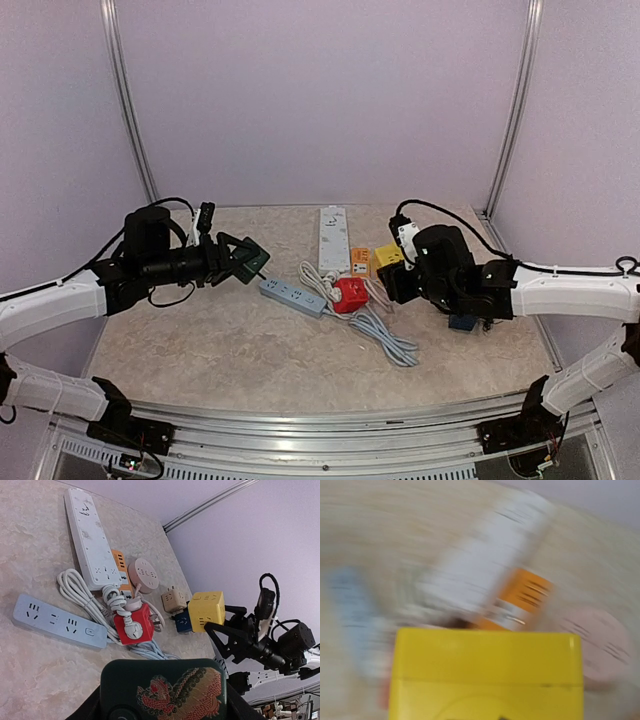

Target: Pull the plug off the socket

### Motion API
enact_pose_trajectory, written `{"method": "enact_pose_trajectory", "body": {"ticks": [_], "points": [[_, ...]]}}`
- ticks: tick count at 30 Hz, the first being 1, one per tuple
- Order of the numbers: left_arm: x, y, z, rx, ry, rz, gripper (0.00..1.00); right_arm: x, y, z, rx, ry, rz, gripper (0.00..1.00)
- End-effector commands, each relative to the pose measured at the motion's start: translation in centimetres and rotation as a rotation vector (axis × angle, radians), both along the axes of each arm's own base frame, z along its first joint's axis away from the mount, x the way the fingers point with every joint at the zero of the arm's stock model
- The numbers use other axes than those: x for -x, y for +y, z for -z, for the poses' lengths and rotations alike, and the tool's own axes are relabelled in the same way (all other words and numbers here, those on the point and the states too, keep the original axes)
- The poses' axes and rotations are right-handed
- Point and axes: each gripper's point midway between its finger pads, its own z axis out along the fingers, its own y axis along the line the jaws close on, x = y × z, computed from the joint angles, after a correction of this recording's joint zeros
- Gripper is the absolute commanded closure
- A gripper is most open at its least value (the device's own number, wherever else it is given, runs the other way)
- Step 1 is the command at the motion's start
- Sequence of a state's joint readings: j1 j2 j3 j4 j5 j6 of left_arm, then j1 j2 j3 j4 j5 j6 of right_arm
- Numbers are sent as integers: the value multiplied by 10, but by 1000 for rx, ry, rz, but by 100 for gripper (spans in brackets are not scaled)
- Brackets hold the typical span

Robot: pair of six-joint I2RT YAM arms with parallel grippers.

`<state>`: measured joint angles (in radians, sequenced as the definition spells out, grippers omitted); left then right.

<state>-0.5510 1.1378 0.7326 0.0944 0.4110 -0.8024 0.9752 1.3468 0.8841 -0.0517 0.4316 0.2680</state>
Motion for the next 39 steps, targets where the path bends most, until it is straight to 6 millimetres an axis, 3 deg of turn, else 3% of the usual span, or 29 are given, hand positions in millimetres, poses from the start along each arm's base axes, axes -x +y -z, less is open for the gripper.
{"method": "enact_pose_trajectory", "body": {"ticks": [1,7,17,23,29,32,36,39], "points": [[2,1,-6,18,-28,10,73,-16,-60,49,55,141,161,100],[5,2,-2,18,-20,13,73,-34,-105,93,116,225,280,100],[7,-2,3,3,-17,28,73,-40,-123,143,129,335,332,100],[0,12,22,-51,16,-40,69,-41,-130,154,144,356,363,74],[-12,47,49,-113,85,-156,63,-39,-132,152,135,350,368,35],[-15,75,77,-172,184,-224,62,-39,-132,144,123,334,363,19],[-19,114,105,-255,279,-348,60,-40,-130,125,93,293,346,6],[-18,142,125,-314,348,-423,59,-41,-129,108,61,256,338,5]]}}
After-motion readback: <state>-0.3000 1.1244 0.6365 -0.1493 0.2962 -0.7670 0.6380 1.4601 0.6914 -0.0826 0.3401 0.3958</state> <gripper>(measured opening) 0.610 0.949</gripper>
